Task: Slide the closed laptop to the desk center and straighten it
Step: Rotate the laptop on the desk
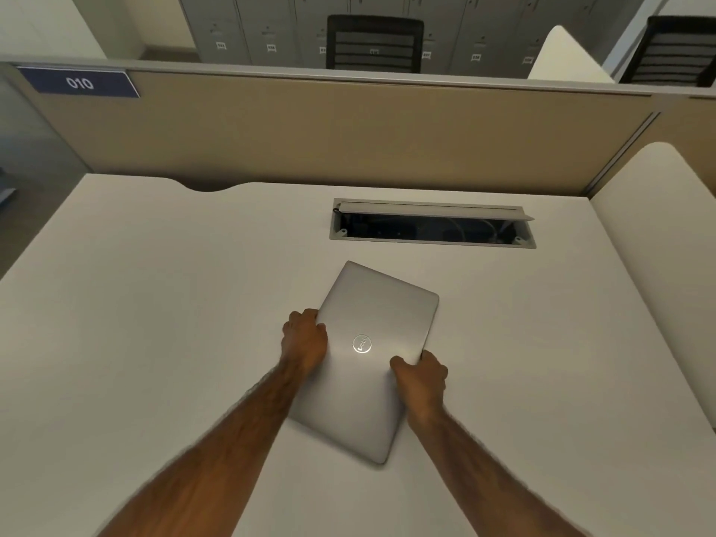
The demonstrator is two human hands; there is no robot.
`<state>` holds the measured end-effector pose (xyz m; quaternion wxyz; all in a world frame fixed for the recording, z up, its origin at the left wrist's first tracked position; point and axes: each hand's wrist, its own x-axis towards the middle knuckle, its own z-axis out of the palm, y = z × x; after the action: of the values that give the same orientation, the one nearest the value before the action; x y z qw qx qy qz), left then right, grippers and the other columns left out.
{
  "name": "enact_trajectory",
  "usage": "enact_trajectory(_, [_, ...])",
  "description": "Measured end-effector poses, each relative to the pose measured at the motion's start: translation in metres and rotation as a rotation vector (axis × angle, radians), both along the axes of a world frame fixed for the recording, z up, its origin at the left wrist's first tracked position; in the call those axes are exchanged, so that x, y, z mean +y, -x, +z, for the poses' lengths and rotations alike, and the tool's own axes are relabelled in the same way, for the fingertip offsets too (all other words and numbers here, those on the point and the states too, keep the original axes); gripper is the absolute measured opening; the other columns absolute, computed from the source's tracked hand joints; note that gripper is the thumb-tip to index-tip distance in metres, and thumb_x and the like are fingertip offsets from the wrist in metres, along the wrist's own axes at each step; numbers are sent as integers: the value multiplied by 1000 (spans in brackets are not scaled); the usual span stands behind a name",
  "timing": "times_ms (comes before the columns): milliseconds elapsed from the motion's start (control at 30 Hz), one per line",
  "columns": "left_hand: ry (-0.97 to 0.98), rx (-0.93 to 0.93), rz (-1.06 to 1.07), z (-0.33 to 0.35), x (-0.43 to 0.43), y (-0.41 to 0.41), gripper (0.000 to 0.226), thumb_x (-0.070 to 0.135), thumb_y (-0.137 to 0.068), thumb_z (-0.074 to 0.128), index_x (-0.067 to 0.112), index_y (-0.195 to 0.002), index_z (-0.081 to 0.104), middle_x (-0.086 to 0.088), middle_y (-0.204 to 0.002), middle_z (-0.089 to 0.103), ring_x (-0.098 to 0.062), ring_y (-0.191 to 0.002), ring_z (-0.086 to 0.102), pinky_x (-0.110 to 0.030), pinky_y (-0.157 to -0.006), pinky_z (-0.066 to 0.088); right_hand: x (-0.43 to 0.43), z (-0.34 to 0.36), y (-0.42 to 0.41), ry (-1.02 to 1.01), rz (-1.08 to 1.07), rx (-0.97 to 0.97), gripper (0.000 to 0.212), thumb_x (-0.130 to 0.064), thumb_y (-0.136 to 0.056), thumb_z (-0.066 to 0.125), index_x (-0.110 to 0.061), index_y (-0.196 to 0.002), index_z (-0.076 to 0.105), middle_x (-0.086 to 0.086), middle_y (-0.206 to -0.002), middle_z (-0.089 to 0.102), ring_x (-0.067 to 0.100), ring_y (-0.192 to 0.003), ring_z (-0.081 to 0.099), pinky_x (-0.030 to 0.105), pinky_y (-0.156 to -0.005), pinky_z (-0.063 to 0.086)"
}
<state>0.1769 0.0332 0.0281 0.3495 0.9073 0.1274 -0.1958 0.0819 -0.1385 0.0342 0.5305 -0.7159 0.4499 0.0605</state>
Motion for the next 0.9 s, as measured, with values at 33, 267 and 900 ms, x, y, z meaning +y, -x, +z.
enact_trajectory(33, [15, -2, 12, 0, 1, -1, 43, 16, -102, 44, 10, -143, 54, -20, -140, 50, -40, -135, 45, -46, -110, 41, -1, 1, -1, -6, 3, -18, 40, -30, -72, 65, -7, -105, 67, 18, -119, 62, 41, -104, 64, 48, -93, 57])
enact_trajectory(267, [129, -52, 144, 6, -1, 9, 39, 14, -101, 50, 7, -139, 56, -18, -137, 51, -38, -132, 48, -45, -110, 42, -17, 3, -15, -7, 57, -80, 39, -33, -62, 63, -10, -93, 70, 23, -115, 67, 43, -102, 68, 52, -91, 59])
enact_trajectory(900, [319, -21, 497, 11, -19, 76, 49, 11, -94, 62, 8, -140, 46, -14, -143, 46, -37, -133, 48, -50, -113, 42, -47, 20, -77, 125, 393, -31, 49, -36, -59, 68, -22, -106, 66, 5, -111, 70, 27, -94, 72, 45, -86, 62])
